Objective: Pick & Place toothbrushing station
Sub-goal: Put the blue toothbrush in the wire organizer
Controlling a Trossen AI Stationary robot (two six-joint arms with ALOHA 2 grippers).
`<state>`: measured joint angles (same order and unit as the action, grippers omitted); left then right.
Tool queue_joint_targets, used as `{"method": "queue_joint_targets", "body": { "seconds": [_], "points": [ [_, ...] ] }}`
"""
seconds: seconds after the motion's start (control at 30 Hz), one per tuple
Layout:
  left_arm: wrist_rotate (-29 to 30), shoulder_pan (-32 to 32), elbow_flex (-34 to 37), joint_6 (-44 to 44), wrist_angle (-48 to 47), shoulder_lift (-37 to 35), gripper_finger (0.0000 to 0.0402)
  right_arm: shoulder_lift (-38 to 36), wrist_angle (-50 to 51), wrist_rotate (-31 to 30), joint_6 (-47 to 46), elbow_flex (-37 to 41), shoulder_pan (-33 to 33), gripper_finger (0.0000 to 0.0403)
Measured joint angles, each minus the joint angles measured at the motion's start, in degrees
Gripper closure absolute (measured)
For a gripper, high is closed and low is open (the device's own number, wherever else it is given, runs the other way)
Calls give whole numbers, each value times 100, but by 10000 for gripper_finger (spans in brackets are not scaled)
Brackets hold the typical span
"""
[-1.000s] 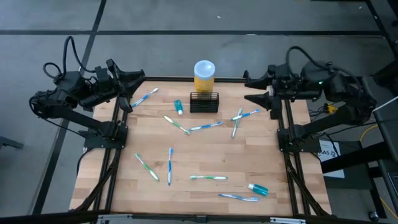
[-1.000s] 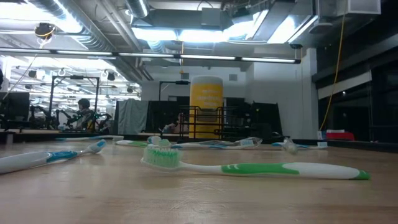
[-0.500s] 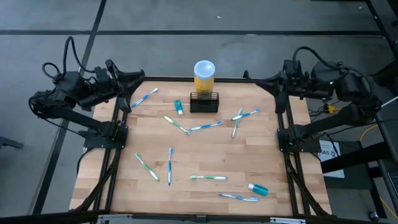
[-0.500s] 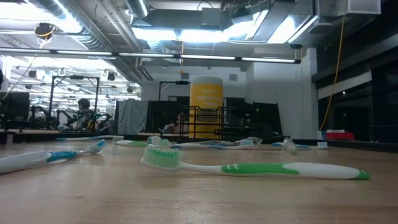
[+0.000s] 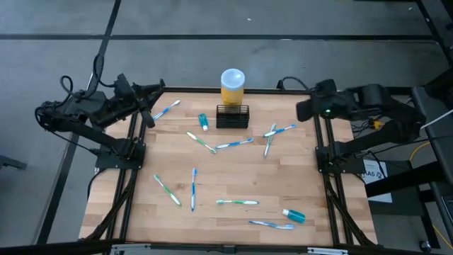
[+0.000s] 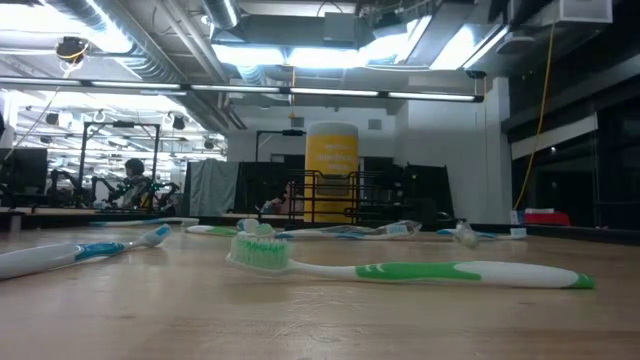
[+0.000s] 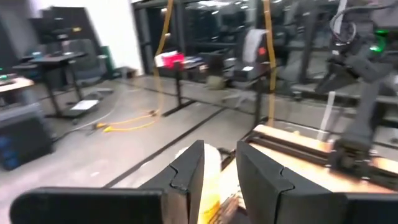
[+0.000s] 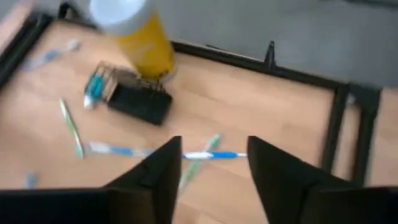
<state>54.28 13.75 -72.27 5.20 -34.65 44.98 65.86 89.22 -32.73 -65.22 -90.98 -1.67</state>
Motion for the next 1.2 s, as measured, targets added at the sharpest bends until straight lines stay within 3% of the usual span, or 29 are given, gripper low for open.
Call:
{"method": "queue_joint_targets", "body": {
  "seconds": [0.13, 0.3, 0.6, 0.73, 1.0, 1.2],
  "points": [
    [527, 245, 0, 59, -49, 41, 313, -141, 77, 183, -1345, 990, -282, 167],
    [720, 509, 0, 36, -42, 23, 313, -213, -180, 746, -2359, 2545, -669, 171],
    [765, 762, 0, 24, -34, 23, 313, -174, -3698, 968, -4895, 5075, -913, 203],
    [763, 870, 0, 84, -34, 23, 313, -175, -3722, 940, -5555, 5340, -1055, 216],
    [763, 915, 0, 111, -31, 23, 313, 30, -3653, 890, -5592, 5340, -1567, 238],
    [760, 915, 0, 152, -31, 23, 313, 416, -4335, 982, -5137, 5340, -2164, 240]
  ]
}}
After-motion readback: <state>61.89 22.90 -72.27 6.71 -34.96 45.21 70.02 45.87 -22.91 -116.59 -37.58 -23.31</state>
